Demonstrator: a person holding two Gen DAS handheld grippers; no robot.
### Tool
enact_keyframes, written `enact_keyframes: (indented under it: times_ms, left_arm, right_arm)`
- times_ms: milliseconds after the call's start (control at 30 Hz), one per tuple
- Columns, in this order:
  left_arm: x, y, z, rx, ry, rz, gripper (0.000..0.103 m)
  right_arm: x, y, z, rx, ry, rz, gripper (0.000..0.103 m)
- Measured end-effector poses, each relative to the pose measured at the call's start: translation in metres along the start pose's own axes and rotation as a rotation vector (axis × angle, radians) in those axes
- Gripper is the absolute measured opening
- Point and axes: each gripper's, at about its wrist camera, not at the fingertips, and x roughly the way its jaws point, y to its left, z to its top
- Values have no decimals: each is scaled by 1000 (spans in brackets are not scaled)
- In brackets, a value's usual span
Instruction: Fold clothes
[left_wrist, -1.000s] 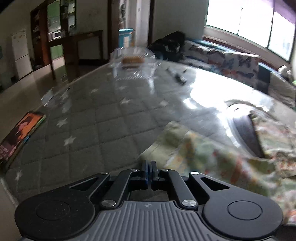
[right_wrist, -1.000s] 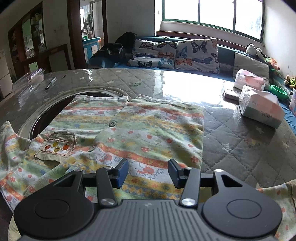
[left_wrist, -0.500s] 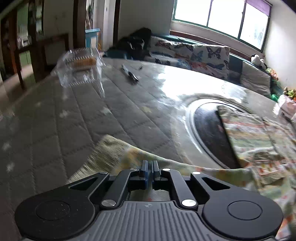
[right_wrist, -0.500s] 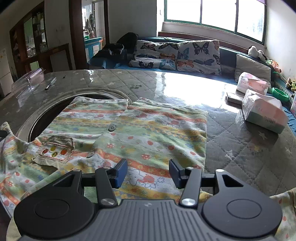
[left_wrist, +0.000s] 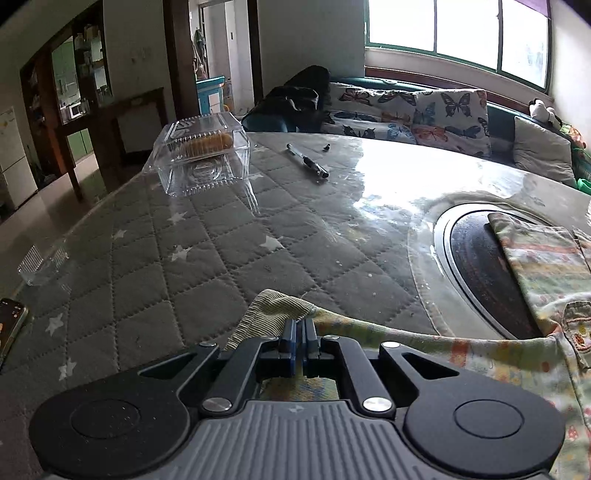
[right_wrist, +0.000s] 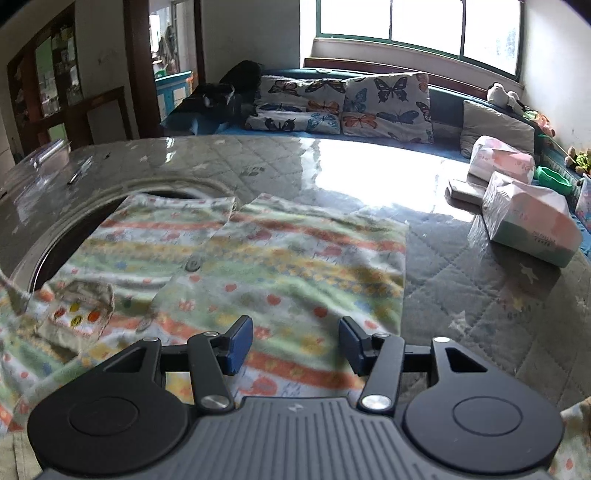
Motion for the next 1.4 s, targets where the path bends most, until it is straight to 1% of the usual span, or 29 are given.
enact_keyframes:
  times_ms: [200,333,467,633,667,700,733,767,800,933,1000,1133,1233,1300,1400]
  left_arm:
    - [0,1,1,-5,10,-4,4]
    - [1,0,1,-2,10,-3,4]
    - [2,0,1,4,12,-1,4]
    - [2,-1,3,3,20,-4,5]
    - [2,-2,3,2,21,-8,8]
    - [1,-2,4,0,22,-12,14]
    - [-1,-3,4,-5,23,-19,17]
    - [-4,-6,4,-6,19,-26,26]
    - [-8,-9,4,-3,12,-30,31]
    - [-32,-33,2,40,-16,-125,32]
    - [-44,-52,-3,87,-20,-197,33]
    - [-65,-94,-17,182,-18,-360,33]
    - [-71,-118,-27,241,-9,-450,33]
    - [-73,-133,-36,286,3,-481,33]
    - [-71,-146,-49,338,21,-494,33]
  right_arm:
    - [16,-13,17,25,1,-29,53]
    - [29,-25,29,48,8,-48,50]
    - [45,-37,39,50,14,-70,49]
    - [41,-40,44,43,2,-69,49]
    - [35,-38,43,34,-5,-62,49]
    - [28,-35,42,22,-13,-53,49]
    - [22,-32,40,8,-17,-43,49]
    - [16,-28,37,-8,-16,-32,50]
    - [10,-24,34,-24,-16,-21,50]
    - [-13,-2,17,-104,-3,31,53]
    - [-24,12,6,-149,6,62,55]
    - [-42,33,-10,-204,16,120,55]
    - [-55,50,-22,-229,23,157,55]
    - [-62,58,-33,-247,34,172,55]
    - [-67,65,-46,-265,52,175,55]
